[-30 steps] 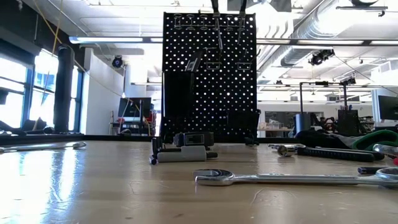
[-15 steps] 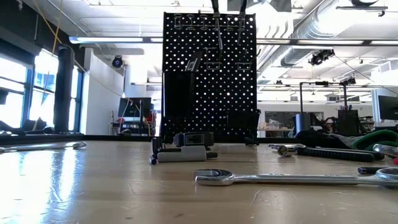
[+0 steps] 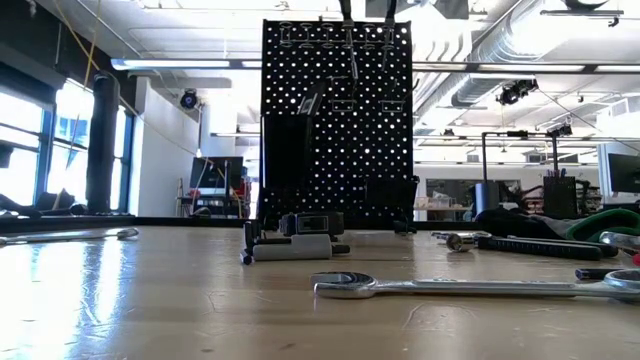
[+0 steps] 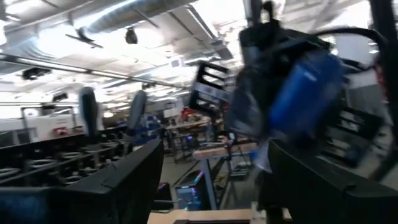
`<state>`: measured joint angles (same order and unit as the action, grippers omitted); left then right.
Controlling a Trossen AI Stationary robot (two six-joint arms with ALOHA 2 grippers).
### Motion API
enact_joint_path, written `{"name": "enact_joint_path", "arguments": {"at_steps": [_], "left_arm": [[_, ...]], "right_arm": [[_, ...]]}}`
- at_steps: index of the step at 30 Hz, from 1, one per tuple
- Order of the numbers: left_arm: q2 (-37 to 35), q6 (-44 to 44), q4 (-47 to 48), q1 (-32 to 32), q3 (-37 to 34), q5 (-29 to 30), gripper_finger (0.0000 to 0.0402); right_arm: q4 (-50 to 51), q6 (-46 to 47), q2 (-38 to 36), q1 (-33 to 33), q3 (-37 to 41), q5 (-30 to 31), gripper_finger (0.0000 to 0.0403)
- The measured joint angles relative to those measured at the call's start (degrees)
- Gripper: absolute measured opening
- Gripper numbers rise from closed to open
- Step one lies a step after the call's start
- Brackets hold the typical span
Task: Hang tools onto peg board
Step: Hang the blue screwdriver on the peg board
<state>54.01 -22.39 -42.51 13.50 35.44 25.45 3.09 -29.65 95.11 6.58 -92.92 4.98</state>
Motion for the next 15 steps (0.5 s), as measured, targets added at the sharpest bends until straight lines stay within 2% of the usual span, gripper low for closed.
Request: {"name": "enact_joint_path", "arguments": {"at_steps": [4,10,15], "left_arm": [[2.29,0.26,-1.14,0.00,0.00,-3.59,0.0282],[4.22,0.04,-10.17,-0.09,0.00,-7.46,0.0282],[5.43,1.81,-13.56,-2.07,0.00,-12.77,0.0282]], "right_arm": [[-0.82,0.86,0.00,-1.03,0.00,-2.20,0.0087],[-0.77,1.34,0.04,-2.18,0.00,-5.02,0.0087],[-1.55,1.32,0.04,-2.08,0.00,-5.67,0.0087]]}}
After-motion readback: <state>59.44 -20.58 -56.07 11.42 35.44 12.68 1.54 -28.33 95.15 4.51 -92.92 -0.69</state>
